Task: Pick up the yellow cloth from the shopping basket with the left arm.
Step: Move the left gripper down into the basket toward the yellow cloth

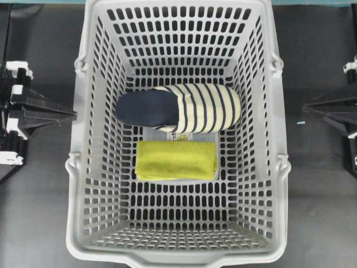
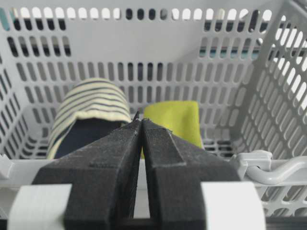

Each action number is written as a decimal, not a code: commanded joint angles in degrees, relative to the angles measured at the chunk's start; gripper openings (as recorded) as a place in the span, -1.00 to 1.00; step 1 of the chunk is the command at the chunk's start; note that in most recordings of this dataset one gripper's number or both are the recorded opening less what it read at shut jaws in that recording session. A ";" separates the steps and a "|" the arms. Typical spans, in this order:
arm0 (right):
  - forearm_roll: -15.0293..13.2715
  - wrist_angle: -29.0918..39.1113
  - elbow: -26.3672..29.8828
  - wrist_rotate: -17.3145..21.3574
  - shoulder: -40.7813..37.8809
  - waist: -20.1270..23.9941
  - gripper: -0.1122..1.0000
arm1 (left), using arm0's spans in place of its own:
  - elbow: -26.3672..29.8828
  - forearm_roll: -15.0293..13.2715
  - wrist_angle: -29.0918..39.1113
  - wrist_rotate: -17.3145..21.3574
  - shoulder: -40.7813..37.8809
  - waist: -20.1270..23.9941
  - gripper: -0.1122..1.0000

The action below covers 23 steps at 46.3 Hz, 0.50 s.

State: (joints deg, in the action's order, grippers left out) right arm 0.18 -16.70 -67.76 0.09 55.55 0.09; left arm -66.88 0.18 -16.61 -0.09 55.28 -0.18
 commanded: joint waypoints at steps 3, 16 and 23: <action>1.14 0.62 1.32 0.88 -0.70 0.35 -0.79 | 4.22 2.37 0.97 -0.62 0.09 0.35 -0.73; 1.58 8.88 2.20 3.16 0.44 0.18 -0.79 | 15.73 2.37 19.07 -3.43 -3.34 0.26 -0.80; 1.49 10.55 2.64 3.34 2.11 -0.35 -0.79 | 22.41 2.37 27.69 -4.75 -8.09 0.00 -0.80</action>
State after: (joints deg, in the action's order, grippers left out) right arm 1.49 -6.42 -66.80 3.34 57.22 0.18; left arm -49.48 2.29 7.03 -4.57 49.83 -0.09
